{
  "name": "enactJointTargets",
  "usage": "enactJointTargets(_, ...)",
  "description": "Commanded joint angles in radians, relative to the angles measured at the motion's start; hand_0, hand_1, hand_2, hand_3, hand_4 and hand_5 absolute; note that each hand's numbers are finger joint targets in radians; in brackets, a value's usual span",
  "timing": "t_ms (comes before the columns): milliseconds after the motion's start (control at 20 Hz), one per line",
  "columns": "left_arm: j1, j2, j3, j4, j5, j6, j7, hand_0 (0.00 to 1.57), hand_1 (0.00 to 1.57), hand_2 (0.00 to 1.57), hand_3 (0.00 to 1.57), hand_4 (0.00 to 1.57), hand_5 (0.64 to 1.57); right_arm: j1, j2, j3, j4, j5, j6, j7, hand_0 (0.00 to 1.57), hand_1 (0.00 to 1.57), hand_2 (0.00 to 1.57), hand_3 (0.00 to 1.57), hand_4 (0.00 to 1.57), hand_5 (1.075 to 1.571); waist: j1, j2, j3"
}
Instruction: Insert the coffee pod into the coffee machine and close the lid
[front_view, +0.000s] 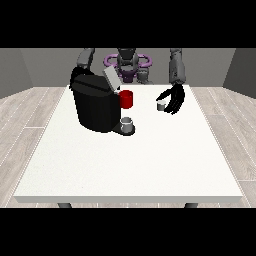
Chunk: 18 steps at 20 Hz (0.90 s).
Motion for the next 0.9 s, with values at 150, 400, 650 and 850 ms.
enactJointTargets(150, -0.045, -0.032, 0.020, 0.081, -0.057, 0.106, -0.028, 0.82, 0.82, 0.97, 0.74, 0.39, 1.571, -0.020, 0.016, -0.013, 0.013, -0.027, -0.004, -0.005, 0.00, 0.00, 0.00, 0.00, 0.51, 1.571, -0.005, 0.004, -0.0001)
enactJointTargets(400, -0.044, -0.004, -0.013, 0.130, -0.132, 0.143, -0.021, 0.93, 0.93, 1.04, 0.82, 0.28, 1.571, -0.006, 0.013, 0.011, -0.038, -0.023, 0.003, 0.032, 0.00, 0.00, 0.00, 0.00, 0.43, 1.571, -0.037, -0.007, -0.0001)
enactJointTargets(650, -0.080, 0.042, 0.002, 0.136, -0.136, 0.111, -0.127, 1.17, 1.17, 1.29, 1.18, 0.41, 1.571, -0.035, -0.007, -0.030, 0.019, -0.037, -0.002, -0.010, 0.00, 0.00, 0.00, 0.00, 0.43, 1.571, -0.007, 0.038, -0.0001)
enactJointTargets(850, -0.100, -0.022, -0.017, 0.101, -0.131, 0.057, -0.103, 1.42, 1.42, 1.46, 1.42, 0.56, 1.571, -0.030, 0.029, -0.016, 0.057, -0.022, -0.044, 0.006, 0.00, 0.00, 0.00, 0.00, 0.44, 1.571, 0.015, -0.027, -0.0001)
